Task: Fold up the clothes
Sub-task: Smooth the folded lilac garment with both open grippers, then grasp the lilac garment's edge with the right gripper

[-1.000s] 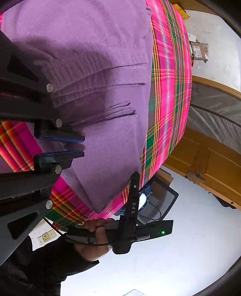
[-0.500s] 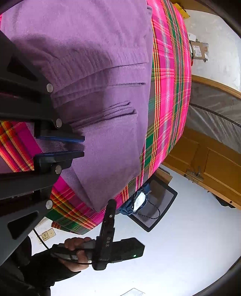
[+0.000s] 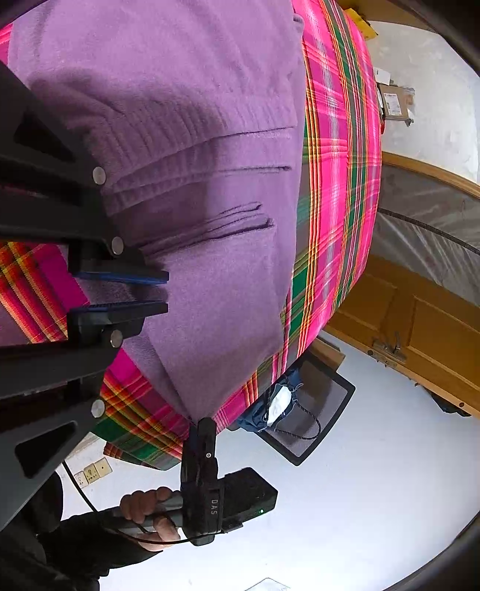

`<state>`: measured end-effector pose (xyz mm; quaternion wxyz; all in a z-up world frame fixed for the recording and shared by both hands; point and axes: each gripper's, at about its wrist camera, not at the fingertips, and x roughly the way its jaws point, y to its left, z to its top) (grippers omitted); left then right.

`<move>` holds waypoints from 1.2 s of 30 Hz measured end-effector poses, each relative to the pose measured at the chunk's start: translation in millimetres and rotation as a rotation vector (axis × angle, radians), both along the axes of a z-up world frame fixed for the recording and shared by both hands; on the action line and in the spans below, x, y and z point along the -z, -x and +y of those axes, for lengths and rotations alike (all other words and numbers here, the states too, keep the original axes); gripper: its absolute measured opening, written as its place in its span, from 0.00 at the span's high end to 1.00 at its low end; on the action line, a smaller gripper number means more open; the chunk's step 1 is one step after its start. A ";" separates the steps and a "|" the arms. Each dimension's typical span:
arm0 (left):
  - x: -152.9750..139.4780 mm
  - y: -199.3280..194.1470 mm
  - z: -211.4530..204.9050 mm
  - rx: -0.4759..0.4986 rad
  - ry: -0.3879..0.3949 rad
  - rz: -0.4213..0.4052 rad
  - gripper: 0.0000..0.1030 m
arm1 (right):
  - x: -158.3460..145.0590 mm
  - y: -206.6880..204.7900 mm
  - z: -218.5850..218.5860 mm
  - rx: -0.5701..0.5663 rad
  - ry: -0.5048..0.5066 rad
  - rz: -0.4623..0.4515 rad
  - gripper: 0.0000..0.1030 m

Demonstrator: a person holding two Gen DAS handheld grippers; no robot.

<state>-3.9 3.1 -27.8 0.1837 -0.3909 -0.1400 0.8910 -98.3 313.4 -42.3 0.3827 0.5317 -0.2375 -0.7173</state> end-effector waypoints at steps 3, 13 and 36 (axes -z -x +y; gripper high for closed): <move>0.5 0.0 -1.7 0.001 -0.004 0.000 0.91 | -0.3 2.7 -4.3 0.000 0.006 -0.006 0.67; 0.3 -0.4 -1.0 0.001 -0.004 -0.001 0.91 | -0.7 10.6 -15.9 0.017 0.019 0.004 0.66; -0.6 -0.7 1.3 -0.008 0.009 -0.006 0.91 | 8.1 7.3 -16.2 0.041 0.049 0.027 0.82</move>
